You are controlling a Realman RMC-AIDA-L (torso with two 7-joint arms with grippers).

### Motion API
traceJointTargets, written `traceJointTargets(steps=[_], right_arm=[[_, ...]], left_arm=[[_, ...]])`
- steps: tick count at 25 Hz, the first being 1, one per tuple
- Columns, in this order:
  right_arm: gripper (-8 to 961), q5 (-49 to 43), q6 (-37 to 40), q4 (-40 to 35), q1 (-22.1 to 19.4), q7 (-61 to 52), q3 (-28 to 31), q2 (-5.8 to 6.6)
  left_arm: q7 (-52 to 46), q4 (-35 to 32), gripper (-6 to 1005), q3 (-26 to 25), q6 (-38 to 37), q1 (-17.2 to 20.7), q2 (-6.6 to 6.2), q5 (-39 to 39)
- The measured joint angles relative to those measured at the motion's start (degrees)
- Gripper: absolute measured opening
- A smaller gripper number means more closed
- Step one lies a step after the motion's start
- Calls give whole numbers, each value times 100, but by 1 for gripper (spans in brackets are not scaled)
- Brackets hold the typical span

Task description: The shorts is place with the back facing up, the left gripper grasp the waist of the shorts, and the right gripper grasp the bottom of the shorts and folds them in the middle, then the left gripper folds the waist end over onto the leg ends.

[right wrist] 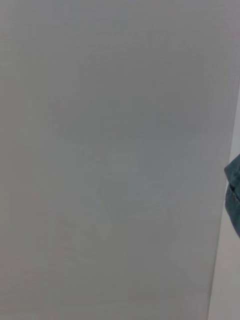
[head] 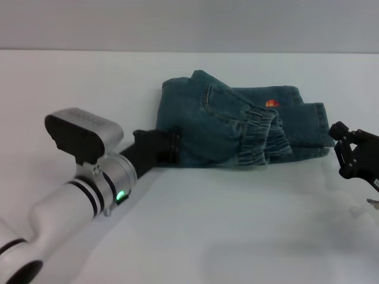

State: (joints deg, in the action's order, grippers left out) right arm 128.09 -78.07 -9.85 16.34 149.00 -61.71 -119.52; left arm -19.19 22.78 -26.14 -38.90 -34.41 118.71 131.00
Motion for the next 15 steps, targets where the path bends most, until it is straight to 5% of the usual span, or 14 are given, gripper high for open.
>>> traceJointTargets(steps=[13,15], right_arm=[[2,49,-85,107,14,-3,89,-11],[5,50,-69,110,-2,-4,205,-11]], left_arm=[[190,-416,60,-254,-298,-244,-18,6],[1013,-309,62,-533,-1350,271,-28,-14]])
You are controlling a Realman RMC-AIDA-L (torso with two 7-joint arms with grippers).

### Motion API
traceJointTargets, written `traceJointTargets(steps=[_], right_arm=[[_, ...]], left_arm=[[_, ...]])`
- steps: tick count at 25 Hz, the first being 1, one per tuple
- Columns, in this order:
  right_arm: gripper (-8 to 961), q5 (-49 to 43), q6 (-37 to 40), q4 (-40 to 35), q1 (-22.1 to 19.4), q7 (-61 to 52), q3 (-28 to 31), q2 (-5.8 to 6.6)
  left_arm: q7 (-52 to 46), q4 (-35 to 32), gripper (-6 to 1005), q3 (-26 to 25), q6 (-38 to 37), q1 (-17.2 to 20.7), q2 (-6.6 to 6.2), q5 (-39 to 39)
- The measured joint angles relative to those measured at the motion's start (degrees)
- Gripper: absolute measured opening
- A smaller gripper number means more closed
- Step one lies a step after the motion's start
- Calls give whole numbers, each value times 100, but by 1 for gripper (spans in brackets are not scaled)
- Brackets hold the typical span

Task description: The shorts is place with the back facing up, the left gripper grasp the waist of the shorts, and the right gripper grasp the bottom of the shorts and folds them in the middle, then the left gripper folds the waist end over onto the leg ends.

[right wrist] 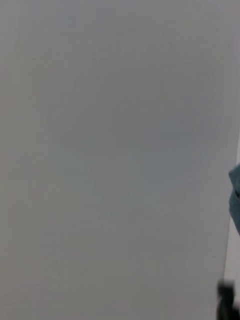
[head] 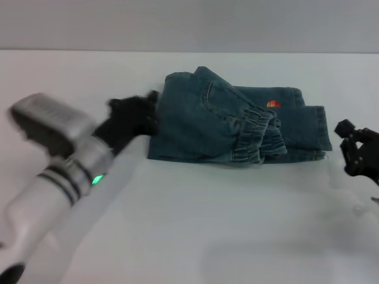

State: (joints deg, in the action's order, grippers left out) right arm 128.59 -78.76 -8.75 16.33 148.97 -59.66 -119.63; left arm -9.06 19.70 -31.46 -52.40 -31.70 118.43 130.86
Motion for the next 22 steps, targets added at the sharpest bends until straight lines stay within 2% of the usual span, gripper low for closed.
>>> traceJointTargets(steps=[6,12,14,22], right_arm=[[16,145,92,430,-72,153,1045,27],[26,228,116,545,-379,1068,1982,27],[104,228,117,587,-461,1227,2158,27],[388,248,-101,598,-796,1286,2448,32]], left_arm=[[925,294,71,-970,-1081,1017,-13,5],[994,-88,80,-1048,-1883,1407,-7,-12],[1023,-114,83,-1053,-1915,1487,-2,-16],[1477,-53,269,-1028,-2039,1673,22,-19]])
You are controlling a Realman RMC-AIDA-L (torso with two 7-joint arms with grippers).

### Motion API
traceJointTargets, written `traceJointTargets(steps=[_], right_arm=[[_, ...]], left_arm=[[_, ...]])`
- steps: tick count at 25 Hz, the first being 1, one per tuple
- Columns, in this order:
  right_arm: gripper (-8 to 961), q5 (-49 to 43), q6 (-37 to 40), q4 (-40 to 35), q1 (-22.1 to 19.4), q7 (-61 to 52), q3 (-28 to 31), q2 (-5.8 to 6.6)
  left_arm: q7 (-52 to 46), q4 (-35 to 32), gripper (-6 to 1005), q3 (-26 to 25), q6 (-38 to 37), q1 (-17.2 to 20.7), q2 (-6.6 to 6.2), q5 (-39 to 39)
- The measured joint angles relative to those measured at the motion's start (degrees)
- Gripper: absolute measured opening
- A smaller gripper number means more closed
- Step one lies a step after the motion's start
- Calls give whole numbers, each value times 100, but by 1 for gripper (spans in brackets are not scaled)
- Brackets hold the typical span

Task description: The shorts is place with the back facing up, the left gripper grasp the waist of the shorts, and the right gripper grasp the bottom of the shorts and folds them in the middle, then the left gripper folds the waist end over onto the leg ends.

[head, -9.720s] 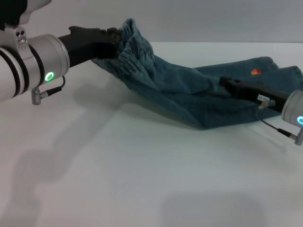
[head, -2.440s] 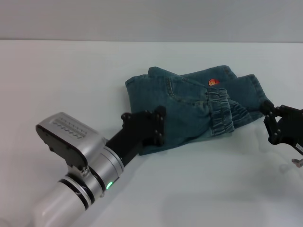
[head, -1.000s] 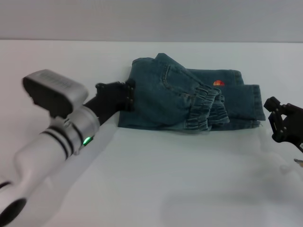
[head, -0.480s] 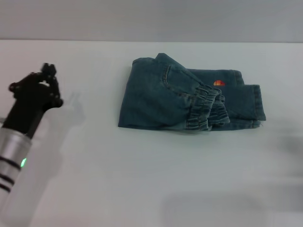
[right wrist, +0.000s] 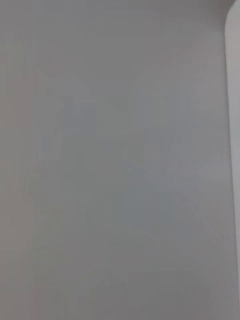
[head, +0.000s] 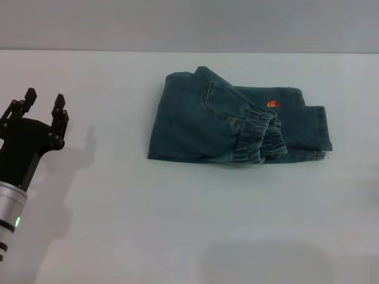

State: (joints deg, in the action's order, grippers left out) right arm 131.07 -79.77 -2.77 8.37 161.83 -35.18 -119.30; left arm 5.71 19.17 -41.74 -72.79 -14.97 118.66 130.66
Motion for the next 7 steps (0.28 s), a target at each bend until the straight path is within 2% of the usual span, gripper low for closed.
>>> traceJointTargets(steps=[5,6,7], right_arm=[[610,16,-38,65,-54,17,75,0],[657,16,-39,65,-55,17,77,0],[657,16,-45,66,-56,16,79,1]], left_arm=[[25,3,504,39,30,24,8,-2],[26,4,504,42,33,26,10,-2],[26,1,504,40,45,26,10,-2]])
